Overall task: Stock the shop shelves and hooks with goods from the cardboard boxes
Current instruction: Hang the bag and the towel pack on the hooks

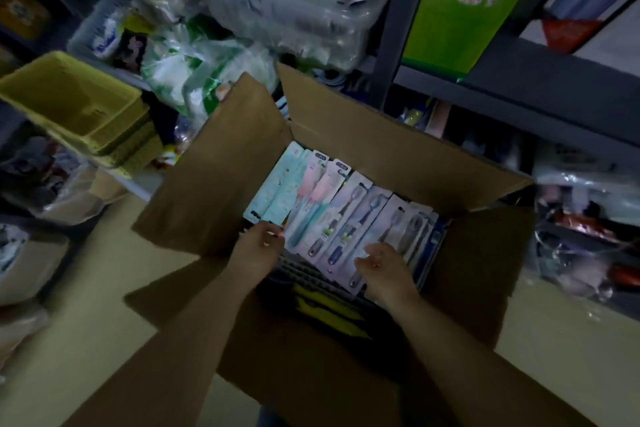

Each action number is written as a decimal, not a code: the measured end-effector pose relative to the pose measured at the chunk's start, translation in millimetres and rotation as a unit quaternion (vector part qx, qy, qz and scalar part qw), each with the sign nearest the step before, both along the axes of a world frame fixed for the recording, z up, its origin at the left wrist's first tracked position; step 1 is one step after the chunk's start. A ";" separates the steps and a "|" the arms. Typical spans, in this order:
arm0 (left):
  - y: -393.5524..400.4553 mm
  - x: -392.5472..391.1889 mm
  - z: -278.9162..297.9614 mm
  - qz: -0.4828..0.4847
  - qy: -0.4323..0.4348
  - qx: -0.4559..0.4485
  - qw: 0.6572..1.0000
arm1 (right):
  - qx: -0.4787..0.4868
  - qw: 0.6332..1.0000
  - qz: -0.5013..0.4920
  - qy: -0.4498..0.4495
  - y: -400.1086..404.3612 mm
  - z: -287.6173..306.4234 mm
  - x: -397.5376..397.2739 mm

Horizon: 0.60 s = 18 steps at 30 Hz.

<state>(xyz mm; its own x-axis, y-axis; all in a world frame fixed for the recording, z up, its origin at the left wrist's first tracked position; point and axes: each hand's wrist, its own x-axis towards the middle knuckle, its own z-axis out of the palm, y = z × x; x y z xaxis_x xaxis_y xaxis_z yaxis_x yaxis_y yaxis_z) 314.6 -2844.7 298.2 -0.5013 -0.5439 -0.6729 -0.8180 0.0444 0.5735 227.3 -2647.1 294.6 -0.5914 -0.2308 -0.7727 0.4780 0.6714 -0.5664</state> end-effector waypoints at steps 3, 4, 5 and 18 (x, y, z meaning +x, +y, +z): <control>-14.3 -14.5 -26.6 -0.070 -0.005 0.009 0.997 | 0.047 0.998 -0.044 0.012 -14.2 -19.7 3.3; -18.4 -17.0 -35.4 -0.095 -0.009 0.005 0.995 | 0.064 0.996 -0.058 0.018 -17.2 -27.5 5.1; -22.1 -19.5 -43.7 -0.110 -0.009 0.008 0.994 | 0.078 0.994 -0.067 0.021 -20.6 -33.7 6.9; -14.9 -51.3 -117.5 -0.288 -0.018 -0.022 0.957 | 0.098 0.983 -0.149 -0.033 -37.7 -97.0 17.1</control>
